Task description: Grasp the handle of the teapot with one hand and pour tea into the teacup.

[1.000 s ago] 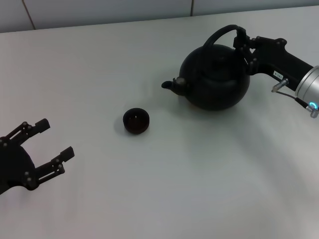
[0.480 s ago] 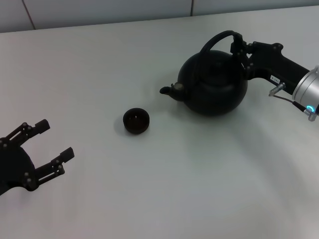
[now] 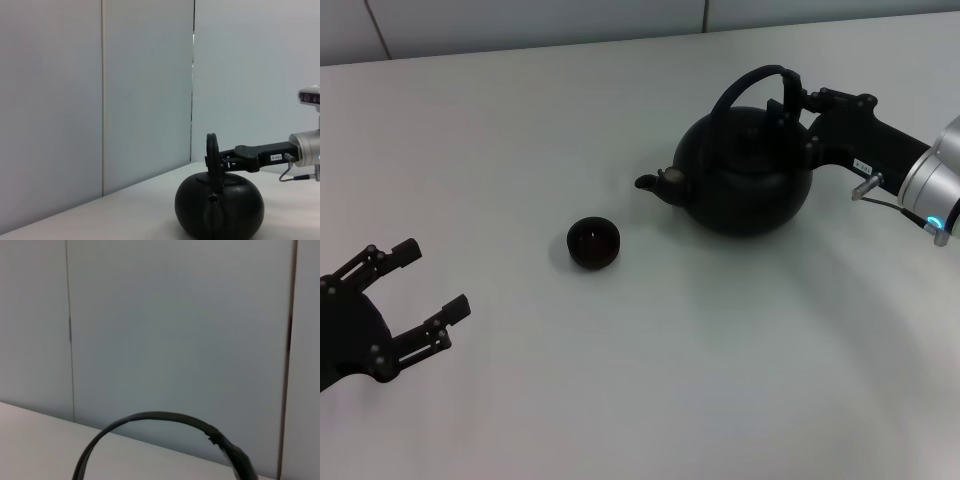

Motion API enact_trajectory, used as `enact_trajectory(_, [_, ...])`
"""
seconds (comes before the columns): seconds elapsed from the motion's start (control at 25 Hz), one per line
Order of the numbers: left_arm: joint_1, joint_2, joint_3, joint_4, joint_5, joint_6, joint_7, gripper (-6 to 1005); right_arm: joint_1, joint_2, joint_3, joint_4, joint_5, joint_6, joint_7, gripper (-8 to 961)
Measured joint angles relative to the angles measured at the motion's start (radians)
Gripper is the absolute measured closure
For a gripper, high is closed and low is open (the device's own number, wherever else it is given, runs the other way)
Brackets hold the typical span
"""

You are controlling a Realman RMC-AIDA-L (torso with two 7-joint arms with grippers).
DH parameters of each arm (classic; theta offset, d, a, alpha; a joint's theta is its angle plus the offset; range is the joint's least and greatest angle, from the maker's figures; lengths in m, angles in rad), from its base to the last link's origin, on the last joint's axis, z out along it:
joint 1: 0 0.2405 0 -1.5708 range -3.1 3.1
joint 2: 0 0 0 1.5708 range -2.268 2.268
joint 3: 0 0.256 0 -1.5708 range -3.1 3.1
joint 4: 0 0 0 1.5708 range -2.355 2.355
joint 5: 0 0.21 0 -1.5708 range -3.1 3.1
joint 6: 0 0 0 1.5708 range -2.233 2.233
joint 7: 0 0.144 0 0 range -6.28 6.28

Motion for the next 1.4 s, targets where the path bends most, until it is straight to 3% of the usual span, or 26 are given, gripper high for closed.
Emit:
enact_trajectory(0.2, [-0.001, -0.001, 0.0, 0.0, -0.001, 0.0, 0.0, 152, -0.011, 0.001, 0.008, -0.005, 0.006, -0.016, 0.0, 678])
enact_trajectory(0.44, [-0.001, -0.002, 0.0, 0.0, -0.006, 0.001, 0.0, 152, -0.046, 0.001, 0.015, -0.019, 0.012, -0.08, 0.0, 462])
enact_trajectory(0.64, [-0.005, -0.001, 0.001, 0.0, -0.008, 0.002, 0.0, 152, -0.139, 0.003, 0.016, -0.021, 0.083, -0.194, -0.002, 275])
enact_trajectory(0.72, [-0.005, -0.001, 0.001, 0.0, -0.009, 0.0, 0.0, 152, -0.202, 0.003, 0.017, -0.001, 0.142, -0.257, -0.021, 277])
enact_trajectory(0.92, [-0.009, -0.001, 0.0, 0.0, -0.01, -0.001, 0.0, 152, -0.255, 0.001, 0.017, 0.037, 0.189, -0.304, -0.057, 281])
enact_trajectory(1.2, [-0.032, 0.005, 0.022, 0.003, -0.003, 0.004, -0.015, 152, -0.25, -0.004, -0.019, 0.001, 0.109, -0.394, -0.014, 280])
enact_trajectory(1.28, [-0.056, 0.023, 0.068, 0.012, 0.005, 0.005, -0.051, 152, -0.249, -0.007, -0.053, -0.068, 0.02, -0.439, 0.042, 280])
enact_trajectory(1.32, [-0.065, 0.032, 0.089, 0.015, 0.008, 0.006, -0.07, 152, -0.243, -0.01, -0.086, -0.163, -0.086, -0.479, 0.135, 280])
enact_trajectory(1.4, [-0.091, 0.053, 0.144, 0.028, 0.011, 0.006, -0.131, 152, -0.24, -0.011, -0.096, -0.202, -0.13, -0.497, 0.175, 280])
